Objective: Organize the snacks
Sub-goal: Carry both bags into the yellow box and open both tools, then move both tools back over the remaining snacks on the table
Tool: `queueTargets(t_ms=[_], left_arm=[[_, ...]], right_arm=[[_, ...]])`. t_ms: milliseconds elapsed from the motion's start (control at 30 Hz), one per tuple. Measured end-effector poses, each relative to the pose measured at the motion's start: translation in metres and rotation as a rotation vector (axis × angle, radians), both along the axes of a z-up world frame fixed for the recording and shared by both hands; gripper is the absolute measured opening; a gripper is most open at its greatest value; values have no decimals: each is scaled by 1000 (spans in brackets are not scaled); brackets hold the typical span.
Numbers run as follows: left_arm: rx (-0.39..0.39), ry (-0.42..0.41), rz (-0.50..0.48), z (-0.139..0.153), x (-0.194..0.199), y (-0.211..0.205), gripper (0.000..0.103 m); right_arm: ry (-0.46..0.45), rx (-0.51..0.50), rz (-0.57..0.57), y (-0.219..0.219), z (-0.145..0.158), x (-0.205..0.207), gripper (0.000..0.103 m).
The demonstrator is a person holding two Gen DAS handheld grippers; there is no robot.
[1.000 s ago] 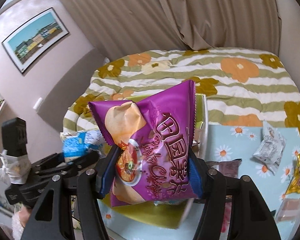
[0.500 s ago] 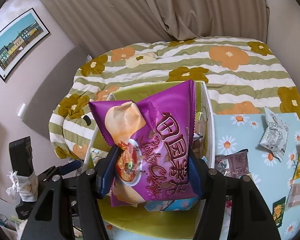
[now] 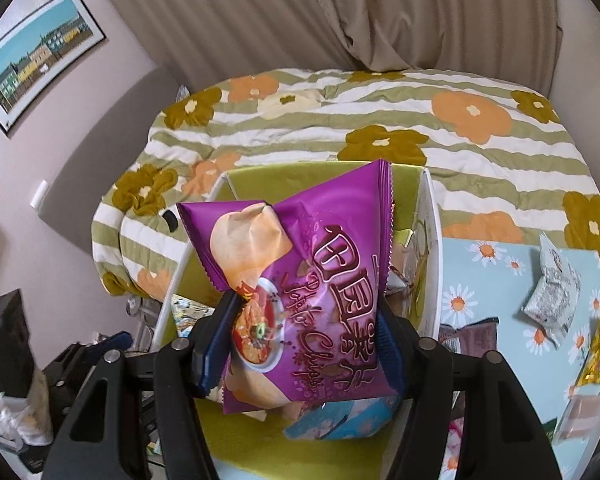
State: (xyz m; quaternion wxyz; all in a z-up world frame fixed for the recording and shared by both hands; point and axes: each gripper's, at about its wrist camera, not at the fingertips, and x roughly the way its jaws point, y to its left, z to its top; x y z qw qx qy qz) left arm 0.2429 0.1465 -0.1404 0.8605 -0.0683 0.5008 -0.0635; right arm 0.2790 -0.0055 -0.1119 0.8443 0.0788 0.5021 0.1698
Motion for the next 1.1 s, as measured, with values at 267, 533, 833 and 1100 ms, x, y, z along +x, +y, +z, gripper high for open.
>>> queueTargets(t_ms=[267,533,833,1100], left_arm=[[29,28,32,-11,10,-4,102],[31,67,49,-28,16,-9,102],[42,39,48,-18,11,-12,102],[59,-33,39,12,-13,-10,102]], right_arm=[[64,-13,17,3,-35,31,68],[7,-65,40,4,-48,26,98],[14,-65,77,2,-43,18,98],[-70,-60,74,-1,-6,-8,98]])
